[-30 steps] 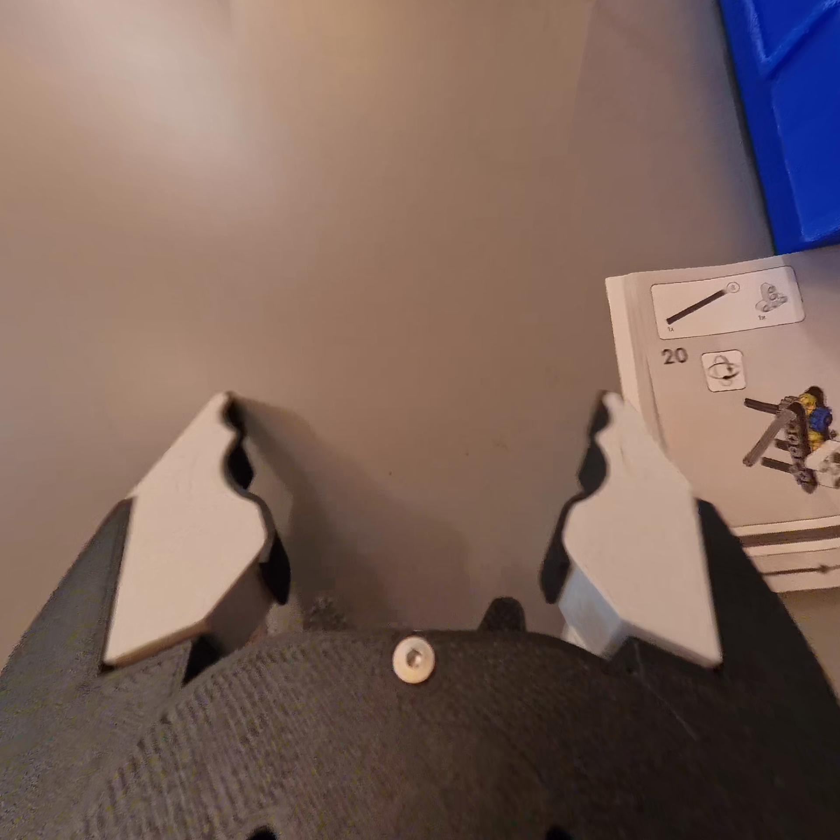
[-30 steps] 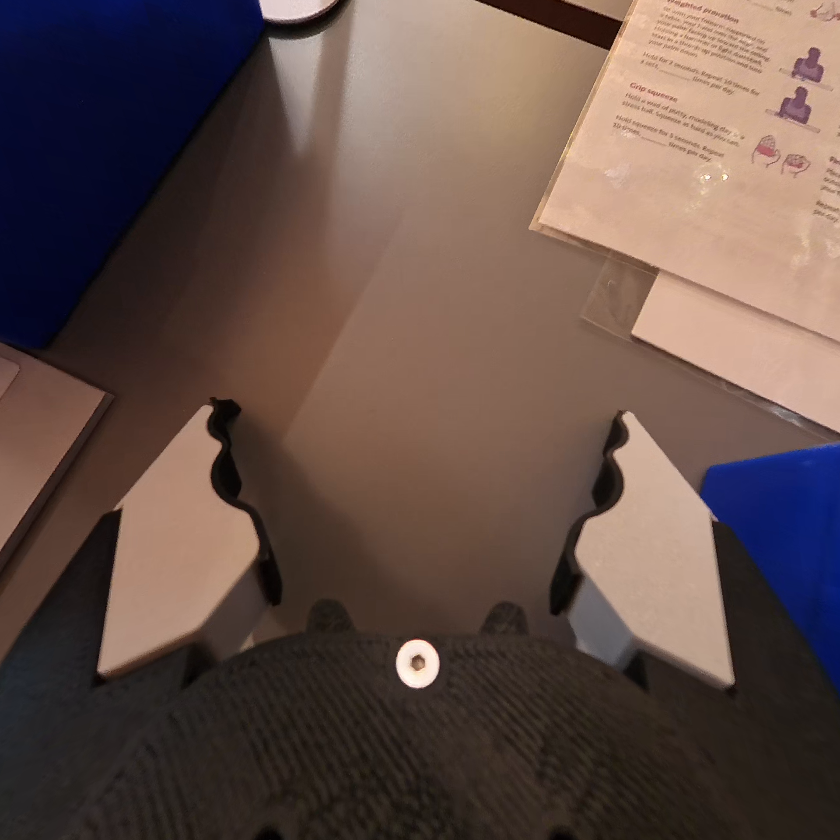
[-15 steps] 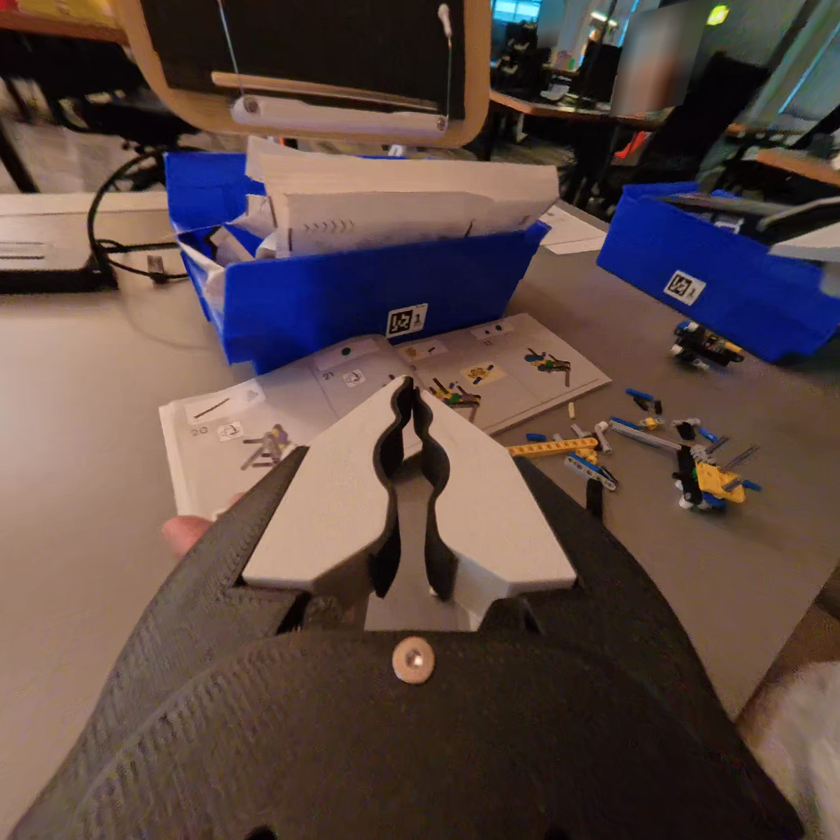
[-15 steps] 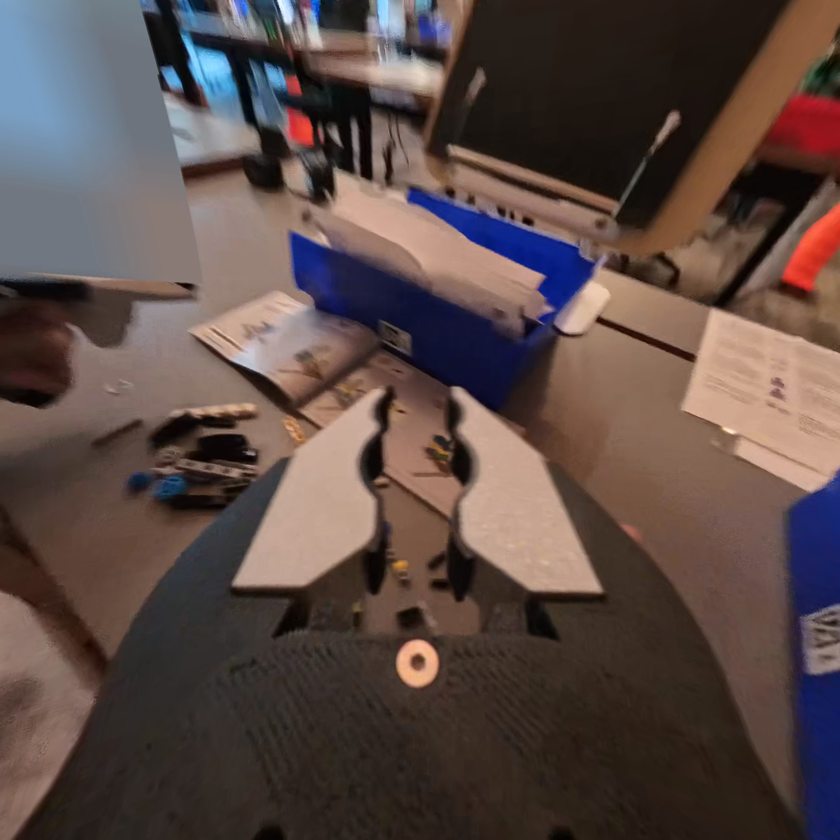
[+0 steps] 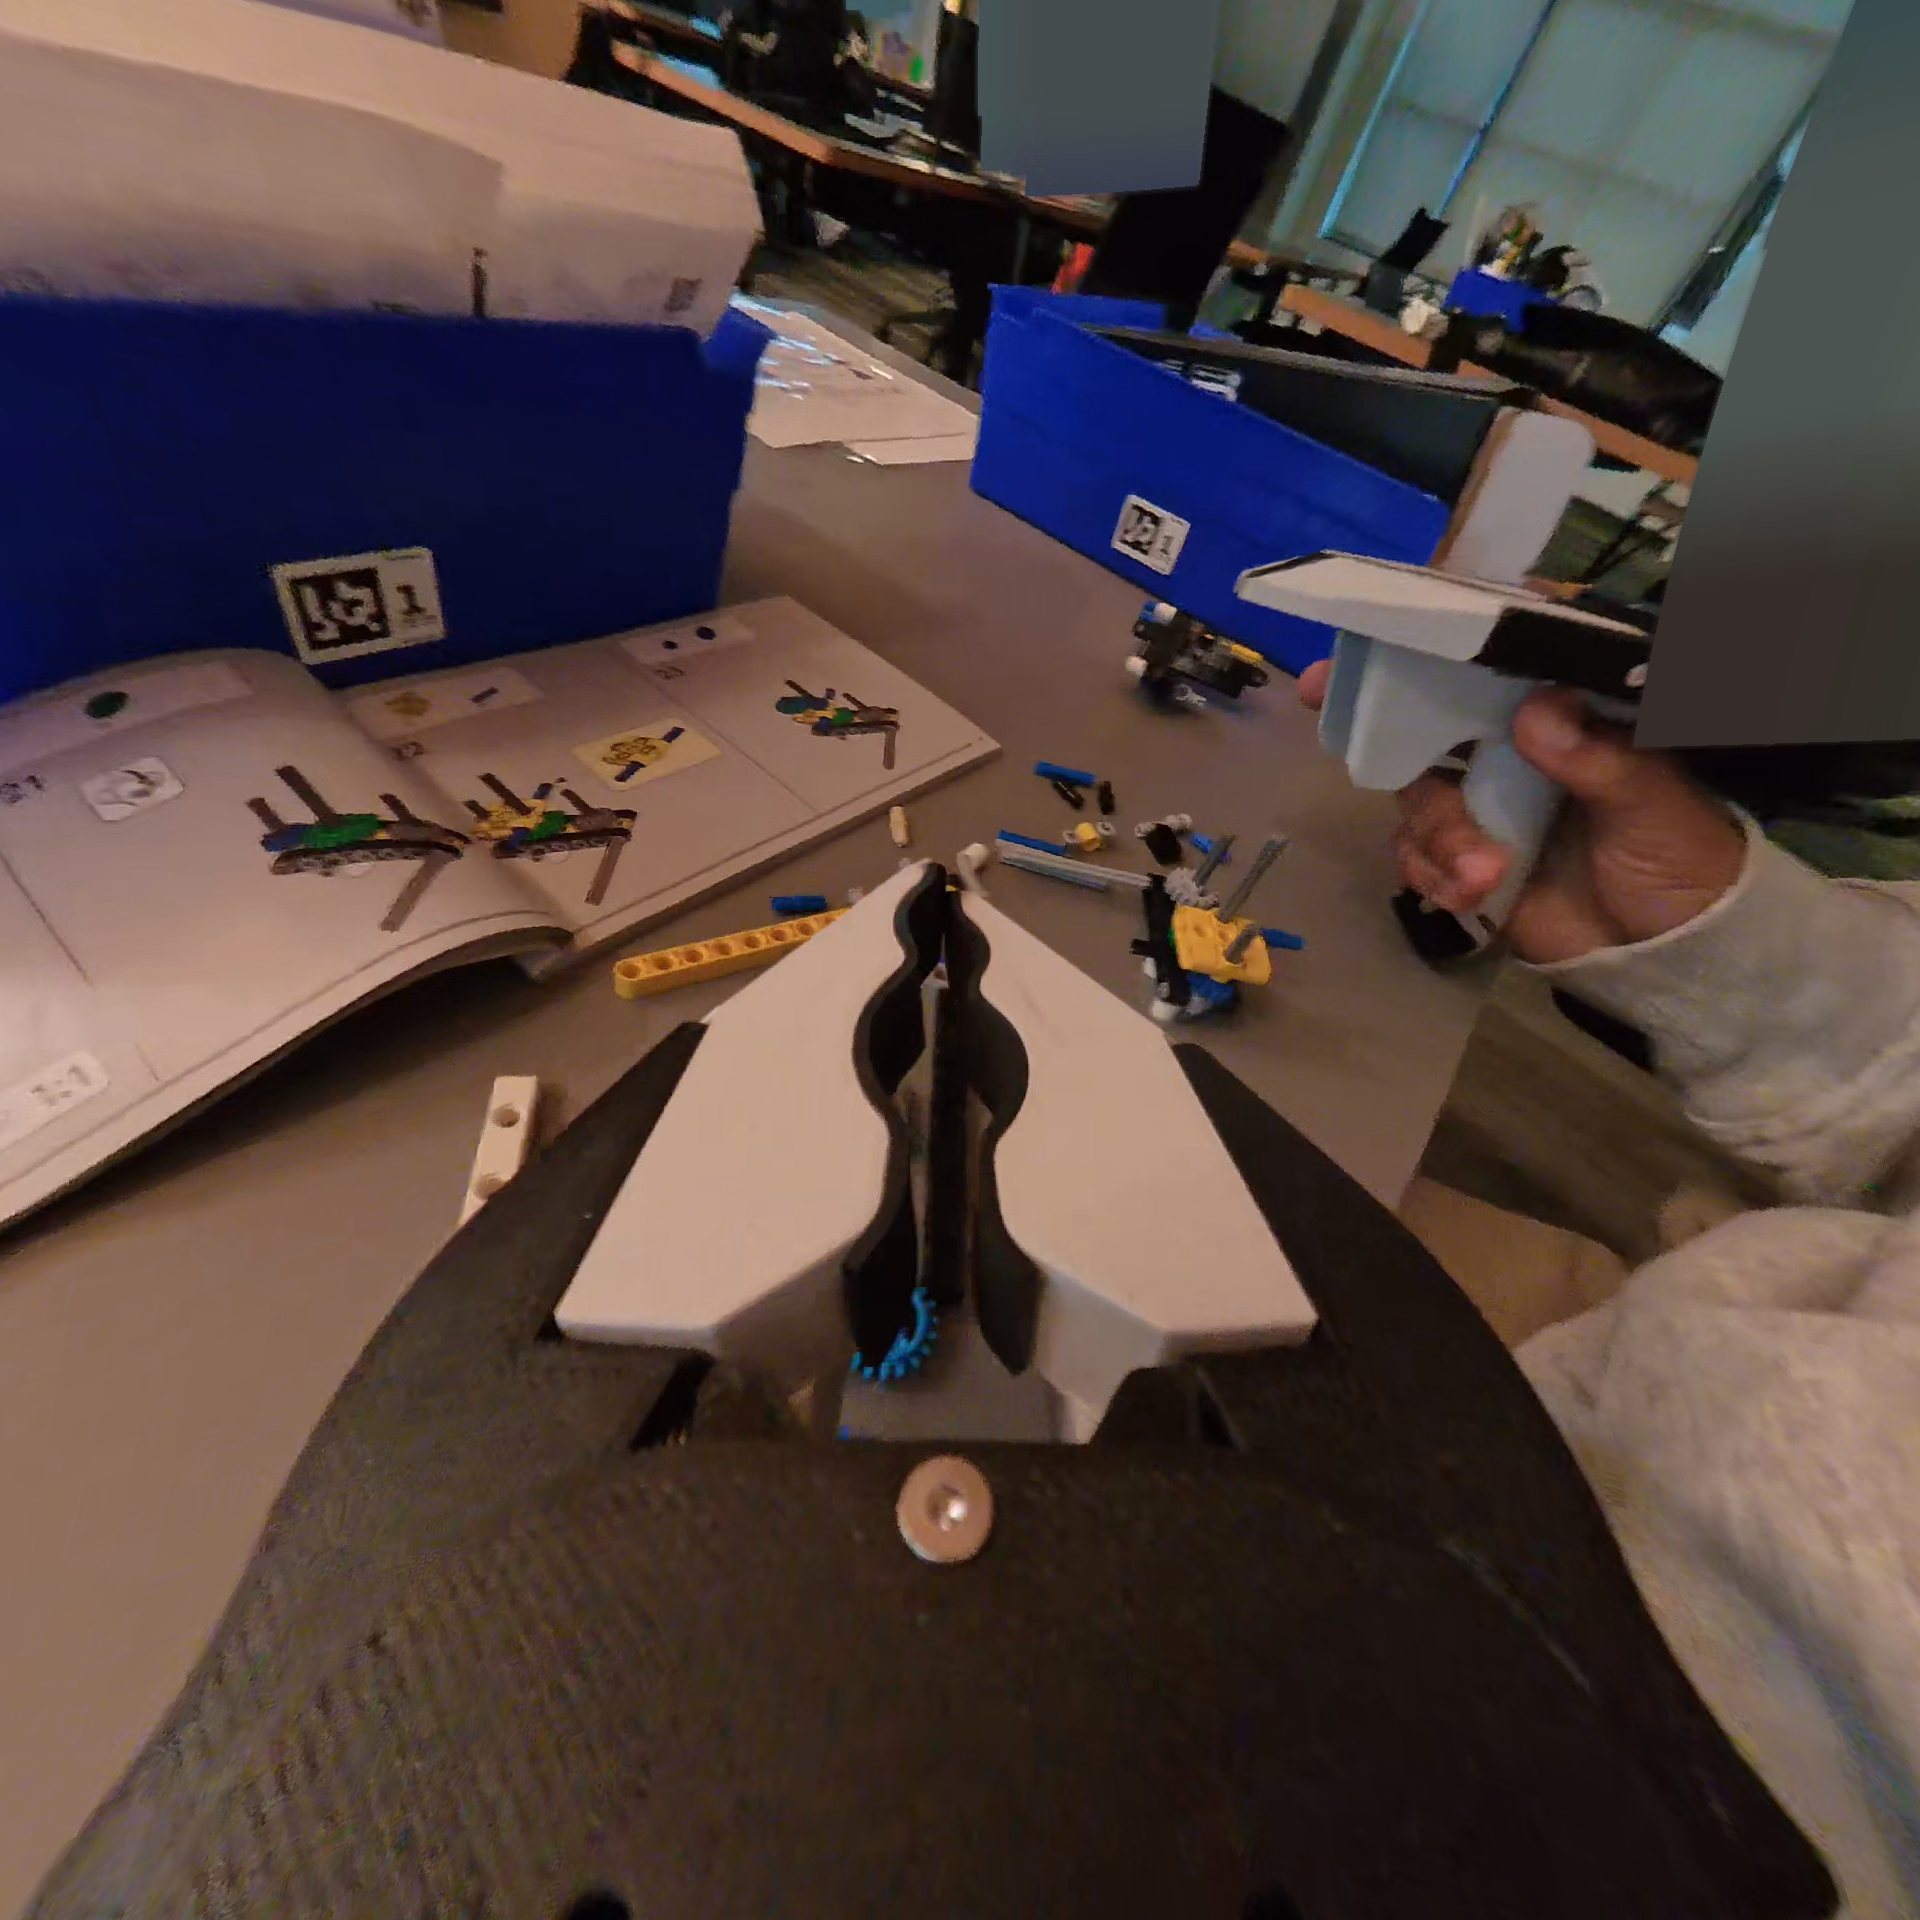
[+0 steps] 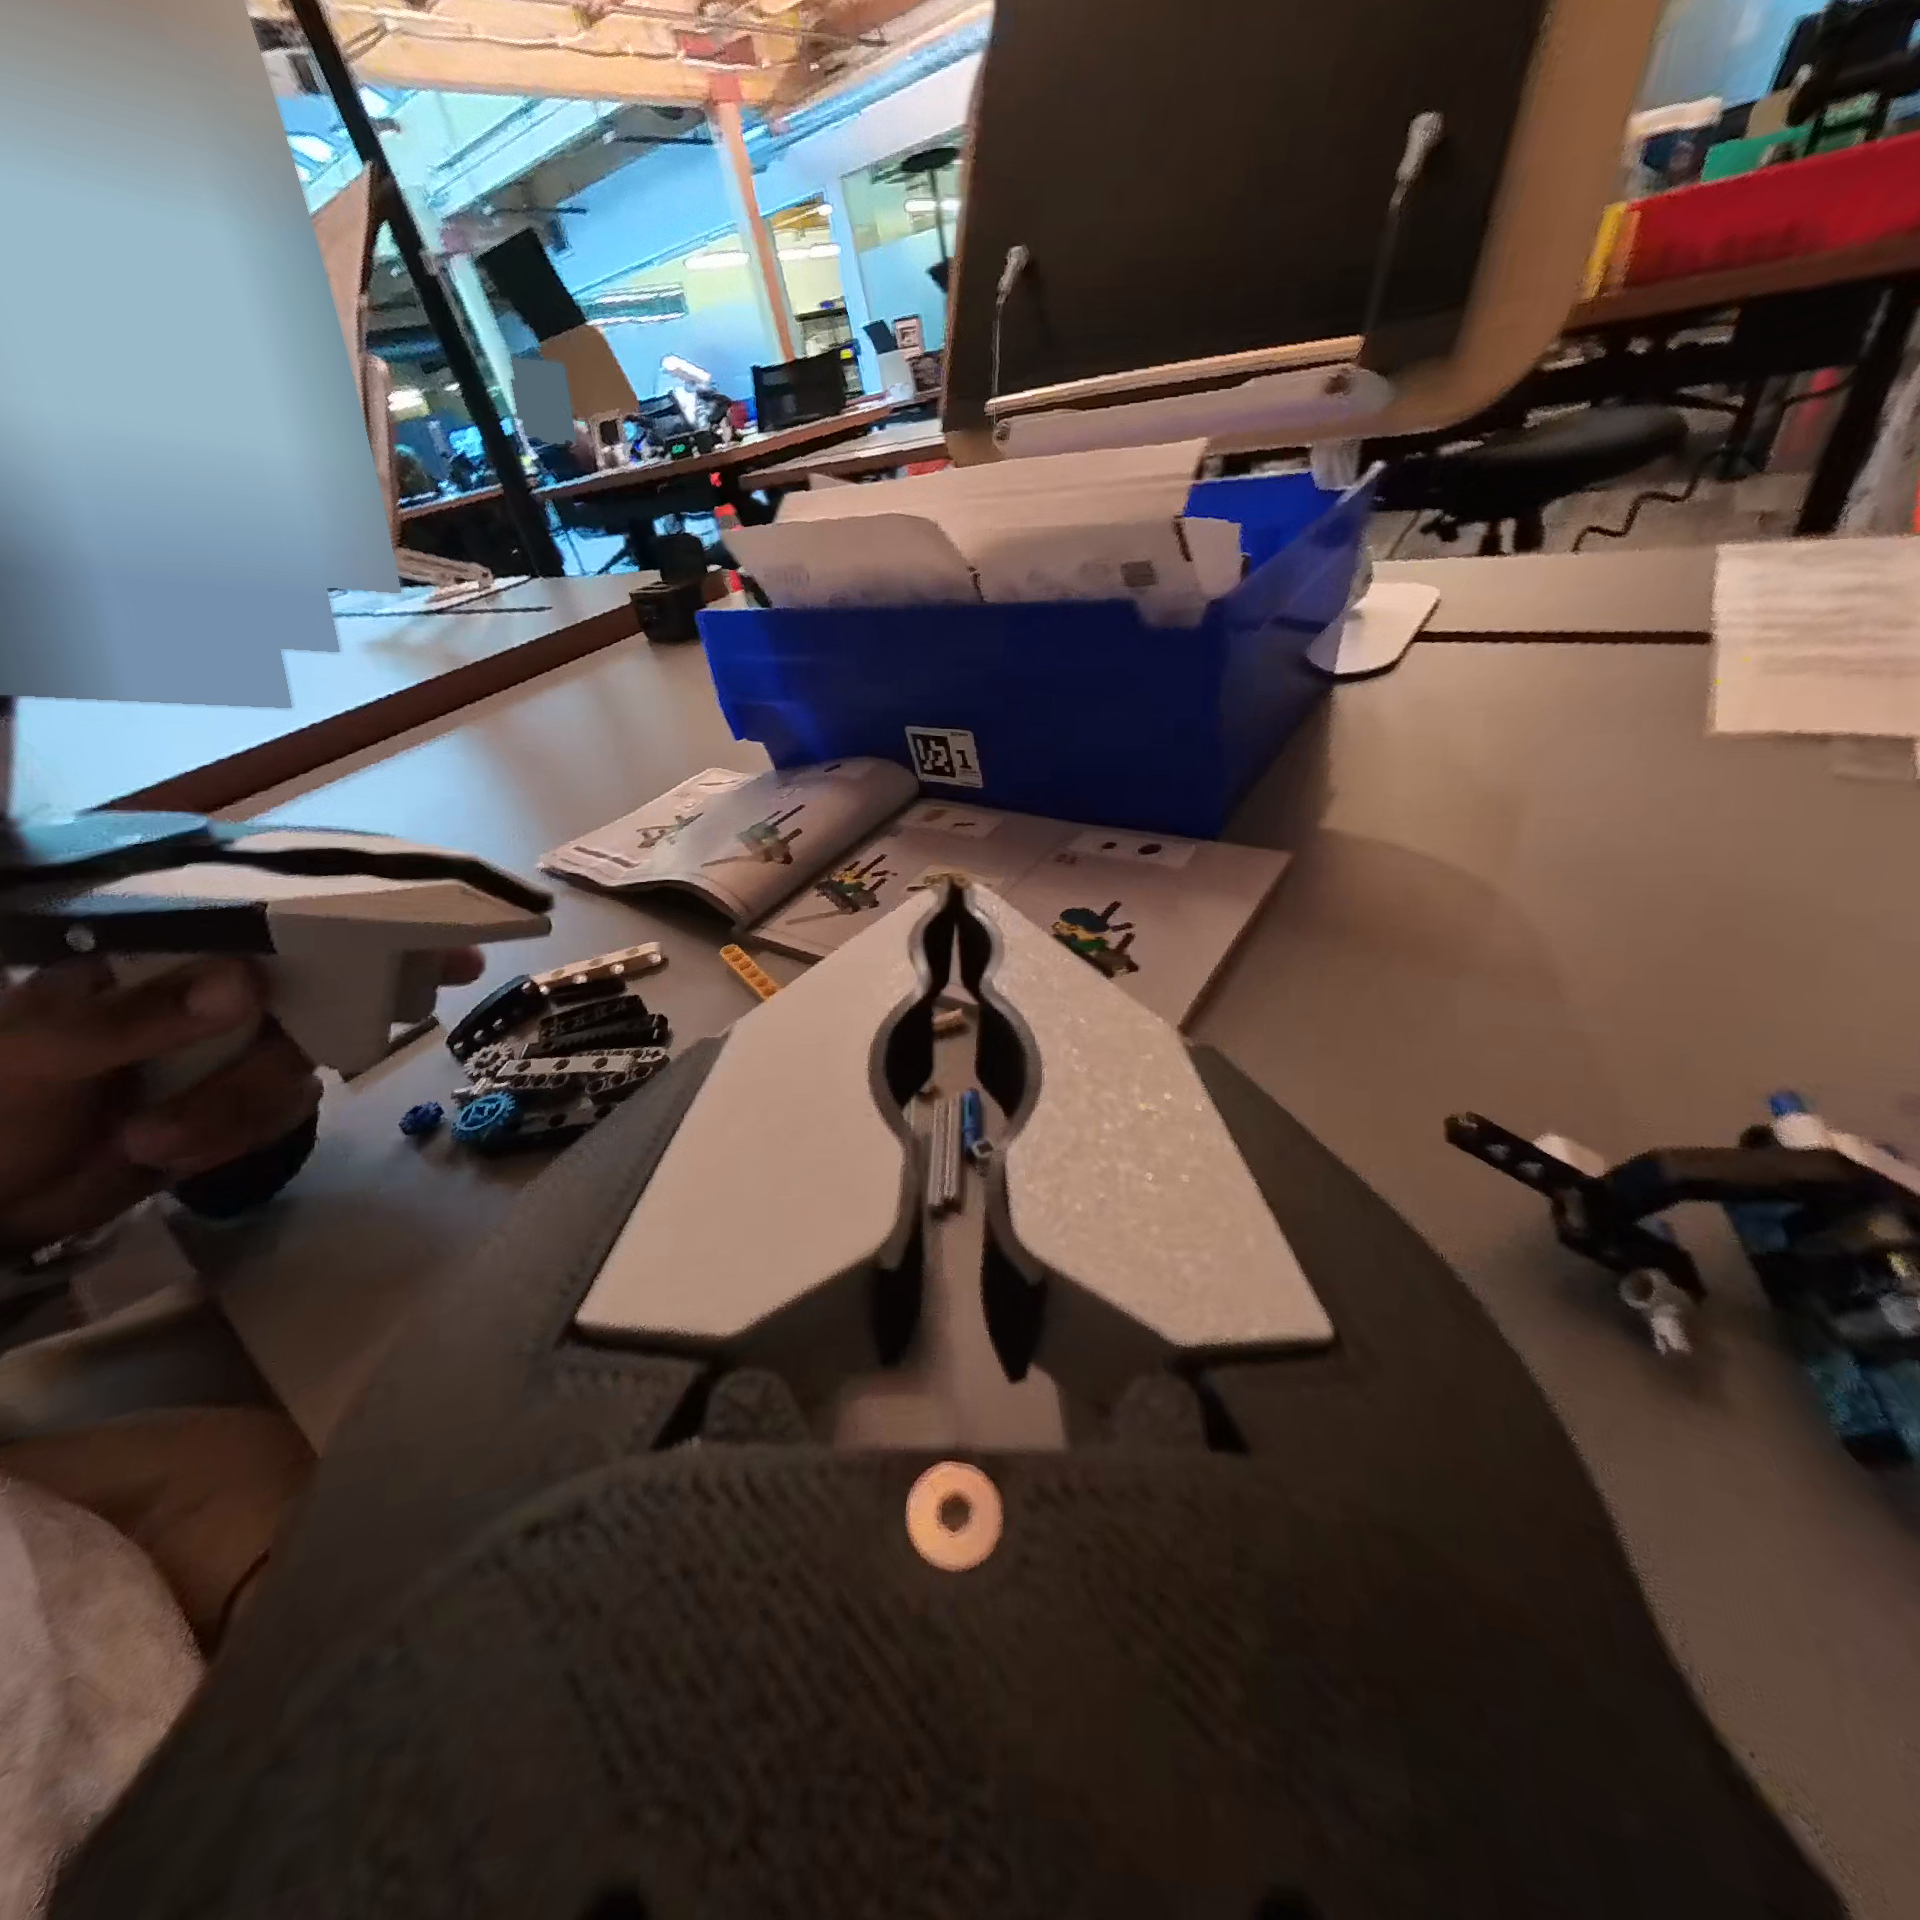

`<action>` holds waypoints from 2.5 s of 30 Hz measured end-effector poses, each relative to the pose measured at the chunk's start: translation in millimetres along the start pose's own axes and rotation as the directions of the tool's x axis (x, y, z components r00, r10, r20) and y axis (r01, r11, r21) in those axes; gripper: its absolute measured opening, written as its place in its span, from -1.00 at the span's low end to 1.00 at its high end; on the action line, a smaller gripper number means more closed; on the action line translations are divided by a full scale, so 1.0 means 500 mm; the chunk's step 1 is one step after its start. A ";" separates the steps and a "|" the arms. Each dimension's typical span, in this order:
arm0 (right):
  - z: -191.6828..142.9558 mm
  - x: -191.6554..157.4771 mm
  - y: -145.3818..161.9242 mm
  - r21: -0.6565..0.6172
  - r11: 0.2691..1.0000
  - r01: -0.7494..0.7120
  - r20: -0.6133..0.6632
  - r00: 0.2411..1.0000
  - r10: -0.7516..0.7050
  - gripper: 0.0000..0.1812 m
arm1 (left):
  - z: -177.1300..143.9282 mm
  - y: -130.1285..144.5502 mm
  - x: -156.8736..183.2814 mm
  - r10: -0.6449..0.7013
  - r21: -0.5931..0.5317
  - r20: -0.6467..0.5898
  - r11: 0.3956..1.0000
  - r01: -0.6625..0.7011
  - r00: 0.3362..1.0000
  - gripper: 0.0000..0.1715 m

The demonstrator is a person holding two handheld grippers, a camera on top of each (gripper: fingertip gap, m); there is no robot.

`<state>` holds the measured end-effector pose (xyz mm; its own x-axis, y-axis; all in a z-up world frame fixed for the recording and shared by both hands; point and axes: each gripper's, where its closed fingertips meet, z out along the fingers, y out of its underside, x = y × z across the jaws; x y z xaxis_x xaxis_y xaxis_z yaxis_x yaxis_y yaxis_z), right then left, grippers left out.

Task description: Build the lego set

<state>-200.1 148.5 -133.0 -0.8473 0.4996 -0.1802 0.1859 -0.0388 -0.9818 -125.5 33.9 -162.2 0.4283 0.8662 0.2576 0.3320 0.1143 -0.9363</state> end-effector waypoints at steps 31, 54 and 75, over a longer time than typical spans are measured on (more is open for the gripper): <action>-0.007 0.001 0.036 -0.114 0.983 0.142 0.059 0.989 -0.136 -0.60 | -0.008 -0.044 0.050 -0.002 0.149 -0.036 0.989 0.007 0.999 -0.94; 0.003 0.005 0.034 -0.113 0.983 0.141 0.037 0.990 -0.138 0.19 | -0.018 -0.032 0.092 0.008 0.174 -0.181 0.984 0.024 0.983 -0.92; 0.003 -0.002 0.034 -0.108 0.981 0.160 0.044 0.987 -0.156 0.05 | -0.006 -0.025 0.074 -0.065 0.146 -0.174 0.985 0.091 0.983 -0.55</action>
<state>-196.8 146.2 -149.8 -0.8870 0.4610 -0.0270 0.1003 0.1352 -0.9857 -111.3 63.2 -140.2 0.5456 0.7590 0.3553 0.2431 0.2624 -0.9338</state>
